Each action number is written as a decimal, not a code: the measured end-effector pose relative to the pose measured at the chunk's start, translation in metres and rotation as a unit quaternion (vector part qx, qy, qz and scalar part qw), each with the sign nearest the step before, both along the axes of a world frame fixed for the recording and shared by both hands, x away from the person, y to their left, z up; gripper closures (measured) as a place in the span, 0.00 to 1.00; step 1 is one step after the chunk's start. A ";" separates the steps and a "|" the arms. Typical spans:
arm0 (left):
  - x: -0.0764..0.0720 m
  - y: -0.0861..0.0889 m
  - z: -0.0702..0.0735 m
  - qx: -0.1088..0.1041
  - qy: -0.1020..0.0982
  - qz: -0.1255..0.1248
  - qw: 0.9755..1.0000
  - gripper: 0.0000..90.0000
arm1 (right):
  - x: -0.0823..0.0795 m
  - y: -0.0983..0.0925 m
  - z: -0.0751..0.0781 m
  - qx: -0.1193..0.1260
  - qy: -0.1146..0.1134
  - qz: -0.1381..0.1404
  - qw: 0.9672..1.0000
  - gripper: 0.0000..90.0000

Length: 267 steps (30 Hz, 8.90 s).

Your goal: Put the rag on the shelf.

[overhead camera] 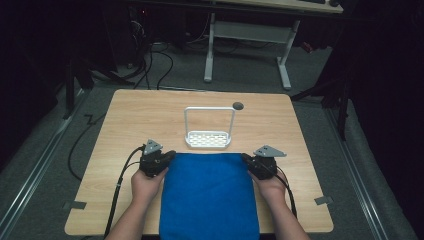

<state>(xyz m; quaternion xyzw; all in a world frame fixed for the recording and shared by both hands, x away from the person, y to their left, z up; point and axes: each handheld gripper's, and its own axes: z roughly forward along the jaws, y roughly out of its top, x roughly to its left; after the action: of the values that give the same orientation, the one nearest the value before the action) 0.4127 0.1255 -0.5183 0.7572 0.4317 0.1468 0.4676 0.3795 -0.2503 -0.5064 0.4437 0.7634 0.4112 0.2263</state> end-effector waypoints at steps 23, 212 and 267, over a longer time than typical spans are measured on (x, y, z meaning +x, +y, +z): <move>-0.019 0.016 0.034 -0.036 -0.050 0.020 0.998 0.97 | -0.021 0.003 0.029 0.025 -0.066 -0.001 0.998 0.99; 0.085 0.012 0.013 0.020 -0.013 0.013 1.000 0.80 | 0.094 -0.008 0.026 0.005 -0.051 -0.062 0.997 0.83; -0.027 0.071 0.021 0.042 -0.035 0.071 0.996 0.49 | -0.008 -0.042 0.049 -0.041 -0.090 -0.064 0.993 0.62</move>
<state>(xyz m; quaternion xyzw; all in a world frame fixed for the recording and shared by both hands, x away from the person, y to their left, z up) 0.3858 0.1967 -0.4968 0.7381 0.4610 0.2239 0.4387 0.3718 -0.2919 -0.4578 0.4433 0.7262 0.4023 0.3381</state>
